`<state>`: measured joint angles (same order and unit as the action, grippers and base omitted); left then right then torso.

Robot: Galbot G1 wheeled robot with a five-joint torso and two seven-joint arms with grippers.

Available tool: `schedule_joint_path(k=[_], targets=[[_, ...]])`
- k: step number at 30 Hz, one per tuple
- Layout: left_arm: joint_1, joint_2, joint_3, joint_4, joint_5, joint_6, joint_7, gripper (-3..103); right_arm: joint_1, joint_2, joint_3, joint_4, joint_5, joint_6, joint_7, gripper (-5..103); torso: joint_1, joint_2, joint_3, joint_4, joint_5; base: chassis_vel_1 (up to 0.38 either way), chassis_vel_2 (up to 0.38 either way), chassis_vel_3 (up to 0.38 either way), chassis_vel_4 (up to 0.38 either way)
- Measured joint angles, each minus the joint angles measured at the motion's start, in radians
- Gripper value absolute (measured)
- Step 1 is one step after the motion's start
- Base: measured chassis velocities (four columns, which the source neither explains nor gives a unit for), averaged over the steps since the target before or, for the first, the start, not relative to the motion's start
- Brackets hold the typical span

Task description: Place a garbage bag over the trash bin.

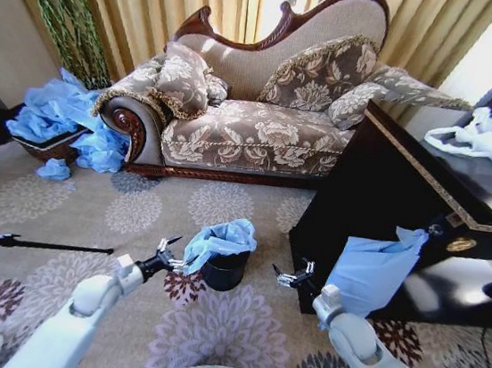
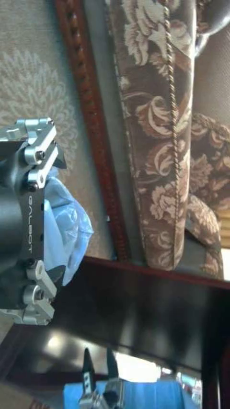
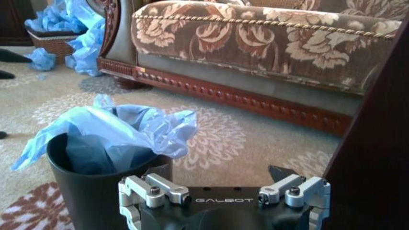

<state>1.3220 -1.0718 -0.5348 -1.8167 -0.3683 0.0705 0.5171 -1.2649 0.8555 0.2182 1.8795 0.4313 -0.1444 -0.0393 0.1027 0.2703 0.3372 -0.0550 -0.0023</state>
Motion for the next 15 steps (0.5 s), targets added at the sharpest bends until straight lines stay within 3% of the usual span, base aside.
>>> schedule_joint_path(k=[4,9,11,15], targets=[[-0.049,-0.031,0.079,0.03,0.037,0.042,-0.075,100,-0.006,0.005,0.014,-0.009,-0.003,0.011,-0.005,100,0.0,0.0,0.0,-0.0001,-0.0003,0.0,0.0,0.0,0.0],[-0.077,-0.04,0.111,0.065,0.115,0.07,-0.079,102,-0.003,0.001,0.018,-0.02,-0.001,0.021,-0.01,100,0.0,0.0,0.0,0.0,-0.0005,0.0,0.0,0.0,0.0],[-0.093,-0.039,0.126,0.091,0.151,0.075,-0.08,99,0.001,0.001,0.02,-0.029,0.0,0.029,-0.013,100,0.0,0.0,0.0,0.0001,0.0,0.0,0.0,0.0,0.0],[-0.117,-0.041,0.144,0.12,0.166,0.075,-0.085,98,0.004,0.002,0.022,-0.046,0.001,0.04,-0.018,100,0.0,0.0,0.0,0.0002,-0.0002,0.0,0.0,0.0,0.0]])
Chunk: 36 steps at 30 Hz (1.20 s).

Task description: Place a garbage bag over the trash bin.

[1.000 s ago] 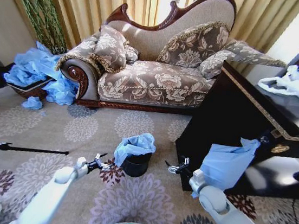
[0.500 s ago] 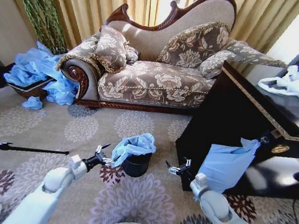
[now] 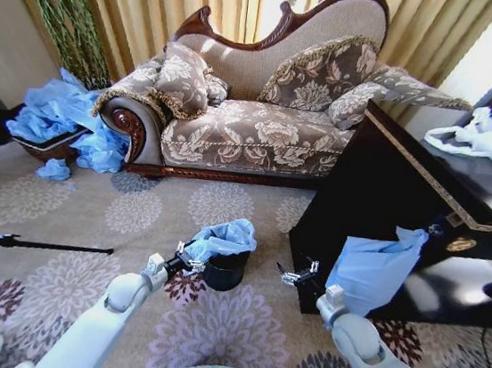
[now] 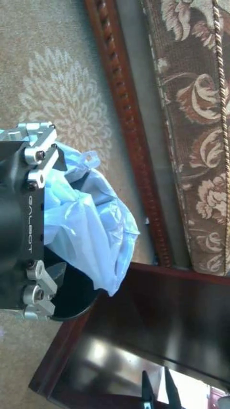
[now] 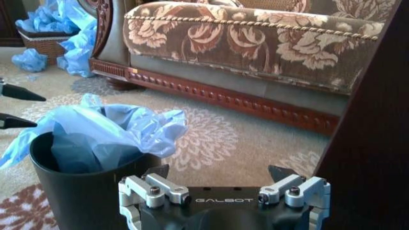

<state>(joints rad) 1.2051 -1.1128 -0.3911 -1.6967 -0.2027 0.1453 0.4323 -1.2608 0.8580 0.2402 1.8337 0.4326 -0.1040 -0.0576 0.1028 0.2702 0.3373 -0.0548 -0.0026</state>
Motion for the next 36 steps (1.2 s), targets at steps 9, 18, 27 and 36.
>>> schedule_joint_path(k=[9,18,27,36], targets=[[-0.048,-0.011,0.024,0.04,0.008,0.002,-0.01,84,0.009,0.007,-0.006,-0.025,-0.002,0.012,-0.004,100,0.0,0.0,0.0,-0.0001,0.0,0.0,0.0,0.0,0.0],[-0.103,-0.026,0.038,0.09,0.032,0.0,-0.003,52,0.022,0.008,-0.012,-0.034,0.002,0.015,-0.007,100,0.0,0.0,0.0,-0.0001,-0.0001,0.0,0.0,0.0,0.0],[-0.114,-0.028,0.045,0.104,0.042,-0.008,0.017,19,0.016,0.012,-0.006,-0.042,0.0,0.019,-0.007,100,0.0,0.0,0.0,-0.0001,-0.0001,0.0,0.0,0.0,0.0],[-0.063,-0.021,0.024,0.054,0.066,-0.033,0.059,0,0.016,0.018,-0.01,-0.038,-0.004,0.018,-0.002,100,0.0,0.0,0.0,0.0,-0.0001,0.0,0.0,0.0,0.0]])
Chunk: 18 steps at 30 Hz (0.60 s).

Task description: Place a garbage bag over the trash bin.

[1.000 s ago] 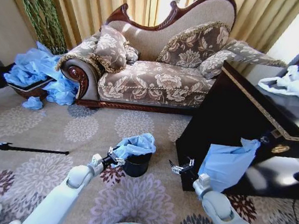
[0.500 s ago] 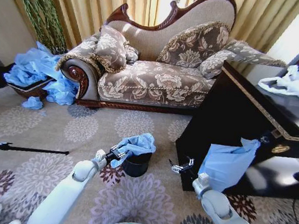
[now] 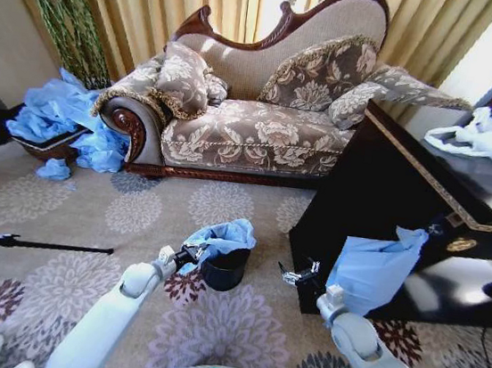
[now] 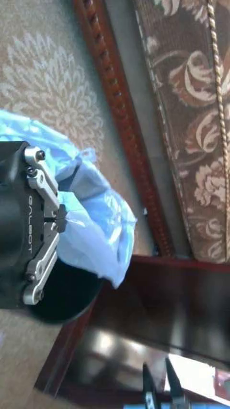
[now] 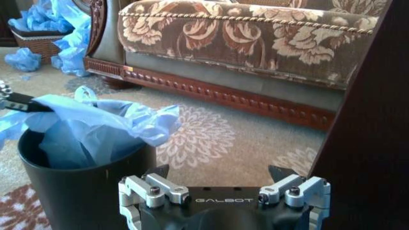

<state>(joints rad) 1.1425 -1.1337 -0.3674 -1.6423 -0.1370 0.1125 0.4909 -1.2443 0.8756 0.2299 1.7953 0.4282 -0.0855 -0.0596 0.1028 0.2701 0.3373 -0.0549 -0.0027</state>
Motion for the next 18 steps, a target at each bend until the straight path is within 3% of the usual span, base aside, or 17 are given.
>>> schedule_joint_path(k=[7,9,15,18], targets=[[0.06,0.017,-0.015,-0.057,0.028,-0.019,0.062,0,-0.009,0.004,-0.001,0.008,-0.011,0.0,0.003,100,0.0,0.0,0.0,0.0,0.0001,0.0,0.0,0.0,0.0],[0.077,0.02,-0.017,-0.068,0.051,-0.041,0.104,0,-0.014,0.009,-0.001,0.009,-0.016,0.0,0.003,100,0.0,0.0,0.0,0.0,0.0,0.0,0.0,0.0,0.0],[0.084,0.015,-0.011,-0.078,0.076,-0.062,0.14,0,-0.021,0.023,-0.002,0.007,-0.028,0.001,0.004,100,0.0,0.0,0.0,-0.0001,0.0,0.0,0.0,0.0,0.0],[0.093,0.015,-0.008,-0.085,0.104,-0.091,0.196,0,-0.03,0.026,-0.002,0.007,-0.031,0.002,0.005,100,0.0,0.0,0.0,-0.0001,0.0,0.0,0.0,0.0,0.0]])
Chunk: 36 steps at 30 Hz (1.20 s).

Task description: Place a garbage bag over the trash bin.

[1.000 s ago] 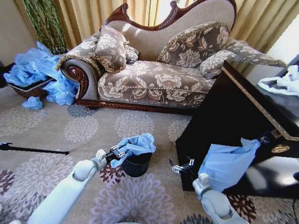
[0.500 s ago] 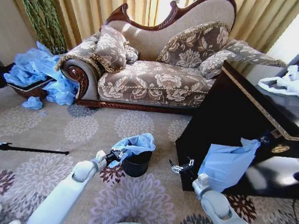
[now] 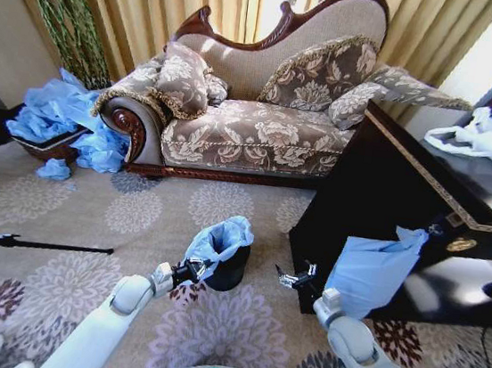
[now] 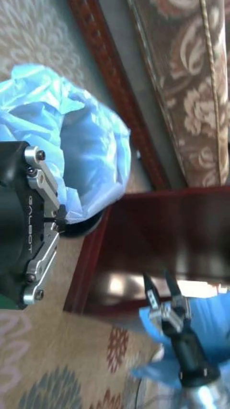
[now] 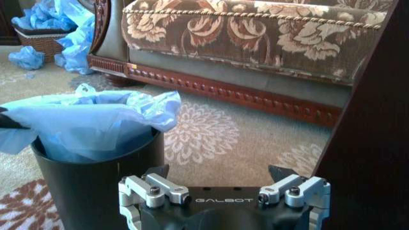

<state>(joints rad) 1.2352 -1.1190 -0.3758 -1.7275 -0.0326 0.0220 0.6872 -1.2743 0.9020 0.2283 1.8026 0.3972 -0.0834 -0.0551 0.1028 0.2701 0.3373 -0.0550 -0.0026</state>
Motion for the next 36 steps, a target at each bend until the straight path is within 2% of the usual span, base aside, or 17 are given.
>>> schedule_joint_path(k=[5,9,10,12,13,15,17,19,21,23,25,28,30,33,34,35,36], targets=[[0.013,0.001,0.002,-0.007,0.009,-0.021,0.034,0,-0.004,0.006,0.003,-0.002,-0.002,0.0,0.001,100,0.0,0.0,0.0,0.0001,0.0,0.0,0.0,0.0,0.0],[0.008,-0.001,0.003,0.002,0.008,-0.025,0.014,-3,-0.002,0.01,0.002,-0.005,-0.002,0.0,0.002,100,0.0,0.0,0.0,0.0001,0.0,0.0,0.0,0.0,0.0],[-0.002,-0.001,0.003,0.009,0.0,-0.025,-0.007,7,0.003,0.014,-0.002,-0.008,-0.003,0.0,0.004,100,0.0,0.0,0.0,0.0,0.0,0.0,0.0,0.0,0.0],[-0.004,-0.002,0.003,0.011,-0.005,-0.026,-0.012,7,0.005,0.015,-0.004,-0.008,-0.002,-0.001,0.005,100,0.0,0.0,0.0,0.0,0.0,0.0,0.0,0.0,0.0],[-0.008,-0.003,0.003,0.015,-0.015,-0.028,-0.028,18,0.013,0.019,-0.01,-0.008,0.001,-0.002,0.014,100,0.0,0.0,0.0,0.0,0.0,0.0,0.0,0.0,0.0],[-0.009,-0.003,0.002,0.016,-0.022,-0.029,-0.038,18,0.016,0.021,-0.013,-0.006,0.007,-0.004,0.021,100,0.0,0.0,0.0,-0.0001,-0.0001,0.0,0.0,0.0,0.0],[-0.007,-0.003,-0.005,0.014,-0.04,-0.029,-0.052,29,0.025,0.029,-0.025,0.01,0.043,-0.013,0.053,100,0.0,0.0,0.0,-0.0001,-0.0001,0.0,0.0,0.0,0.0],[0.001,0.004,-0.019,0.006,-0.063,-0.029,-0.056,40,0.037,0.04,-0.047,0.045,0.125,-0.038,0.115,100,0.0,0.0,0.0,0.0,-0.0001,0.0,0.0,0.0,0.0],[0.005,0.007,-0.027,0.001,-0.073,-0.029,-0.056,40,0.043,0.047,-0.059,0.065,0.174,-0.052,0.148,100,0.0,0.0,0.0,0.0001,0.0,0.0,0.0,0.0,0.0],[0.015,0.015,-0.046,-0.005,-0.114,-0.032,-0.056,56,0.061,0.07,-0.087,0.115,0.286,-0.085,0.241,100,0.0,0.0,0.0,0.0001,-0.0001,0.0,0.0,0.0,0.0],[0.018,0.018,-0.051,-0.005,-0.124,-0.034,-0.055,56,0.066,0.077,-0.094,0.124,0.308,-0.09,0.261,100,0.0,0.0,0.0,0.0001,-0.0001,0.0,0.0,0.0,0.0],[0.023,0.026,-0.059,0.001,-0.165,-0.049,-0.042,72,0.086,0.102,-0.114,0.152,0.37,-0.112,0.334,100,0.0,0.0,0.0,-0.0001,-0.0002,0.0,0.0,0.0,0.0],[0.023,0.027,-0.059,0.003,-0.182,-0.049,-0.044,78,0.095,0.111,-0.12,0.158,0.395,-0.12,0.358,100,0.0,0.0,0.0,0.0,-0.0003,0.0,0.0,0.0,0.0],[0.018,0.027,-0.055,0.002,-0.229,-0.028,-0.072,89,0.126,0.134,-0.143,0.17,0.473,-0.135,0.431,100,0.0,0.0,0.0,0.0,-0.0002,0.0,0.0,0.0,0.0],[0.013,0.026,-0.052,0.002,-0.251,-0.014,-0.094,89,0.143,0.146,-0.155,0.172,0.504,-0.142,0.461,100,0.0,0.0,0.0,0.0001,-0.0003,0.0,0.0,0.0,0.0],[0.002,0.023,-0.047,0.006,-0.282,0.005,-0.137,97,0.17,0.168,-0.177,0.171,0.544,-0.15,0.501,100,0.0,0.0,0.0,-0.0001,-0.0002,0.0,0.0,0.0,0.0],[-0.005,0.021,-0.045,0.013,-0.299,0.015,-0.162,97,0.185,0.18,-0.19,0.169,0.562,-0.152,0.523,100,0.0,0.0,0.0,-0.0001,0.0,0.0,0.0,0.0,0.0]])
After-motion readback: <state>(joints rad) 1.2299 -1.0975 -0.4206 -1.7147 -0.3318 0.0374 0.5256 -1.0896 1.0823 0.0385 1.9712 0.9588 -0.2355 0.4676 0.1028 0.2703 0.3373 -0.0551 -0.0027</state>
